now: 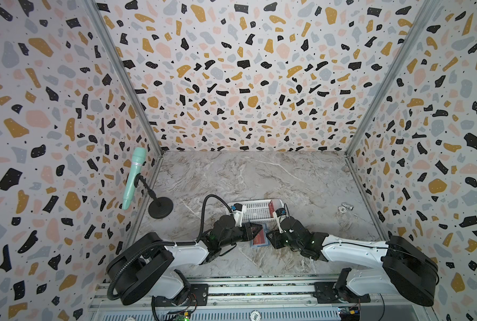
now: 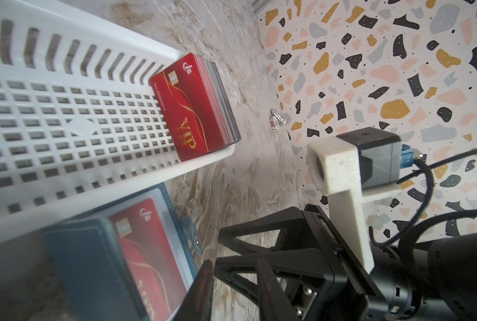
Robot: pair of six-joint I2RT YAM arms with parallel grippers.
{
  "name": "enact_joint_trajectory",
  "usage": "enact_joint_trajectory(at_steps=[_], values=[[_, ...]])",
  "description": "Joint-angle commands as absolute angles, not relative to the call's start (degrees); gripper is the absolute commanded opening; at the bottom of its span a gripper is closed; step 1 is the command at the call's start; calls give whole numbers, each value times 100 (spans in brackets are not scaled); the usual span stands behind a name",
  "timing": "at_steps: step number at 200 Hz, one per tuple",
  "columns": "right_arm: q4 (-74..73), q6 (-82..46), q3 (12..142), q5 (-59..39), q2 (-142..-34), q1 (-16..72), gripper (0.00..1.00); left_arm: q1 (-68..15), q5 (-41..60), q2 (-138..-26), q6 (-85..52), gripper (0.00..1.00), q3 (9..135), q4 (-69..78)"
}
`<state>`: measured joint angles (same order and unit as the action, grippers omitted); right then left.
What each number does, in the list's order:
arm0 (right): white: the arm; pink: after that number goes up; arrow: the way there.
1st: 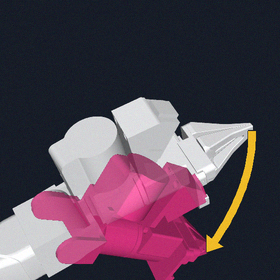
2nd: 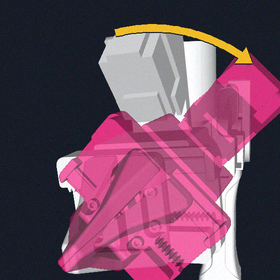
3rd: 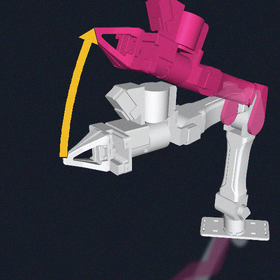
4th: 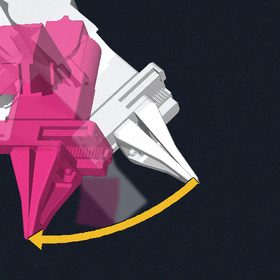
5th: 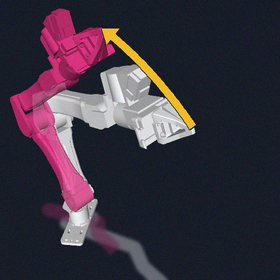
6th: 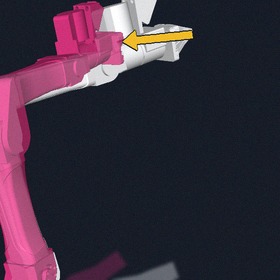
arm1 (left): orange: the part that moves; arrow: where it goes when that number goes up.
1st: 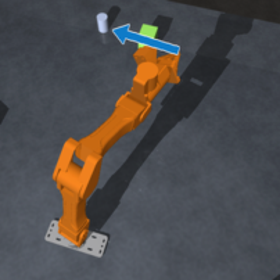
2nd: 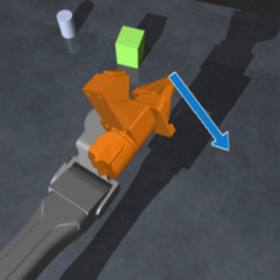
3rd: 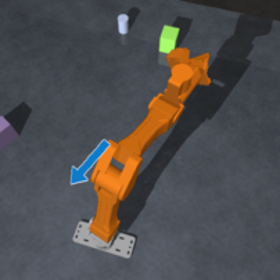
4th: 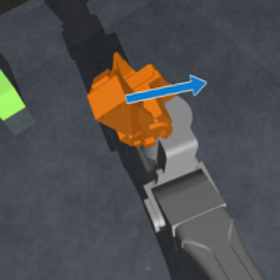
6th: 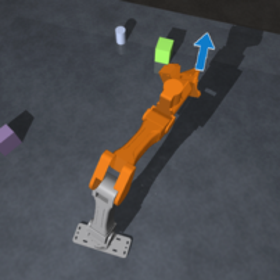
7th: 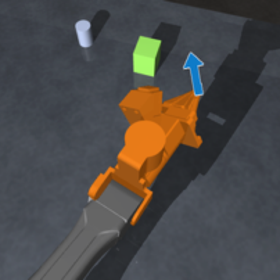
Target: Put the credit cards into the card holder
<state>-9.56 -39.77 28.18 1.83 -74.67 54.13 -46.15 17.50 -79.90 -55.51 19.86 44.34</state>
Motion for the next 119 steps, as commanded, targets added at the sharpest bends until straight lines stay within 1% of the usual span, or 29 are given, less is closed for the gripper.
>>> enact_joint_trajectory(at_steps=[1,32,60,87,119], values=[[-847,-3872,3112,303,-7611,5438,39,-4667,1736,-8116,-5684,30,1919,5094],[-934,-3834,3284,288,-7906,5423,50,-4667,1698,-8320,-5871,30,1753,5719],[-880,-3886,3441,447,-8110,5414,53,-4675,1722,-8602,-6103,30,1672,6355],[-888,-3980,3385,593,-8071,5352,53,-4680,1824,-8925,-6296,29,1715,6951],[-904,-4012,3223,582,-7862,5187,42,-4711,1841,-9198,-6324,29,1842,7091]])
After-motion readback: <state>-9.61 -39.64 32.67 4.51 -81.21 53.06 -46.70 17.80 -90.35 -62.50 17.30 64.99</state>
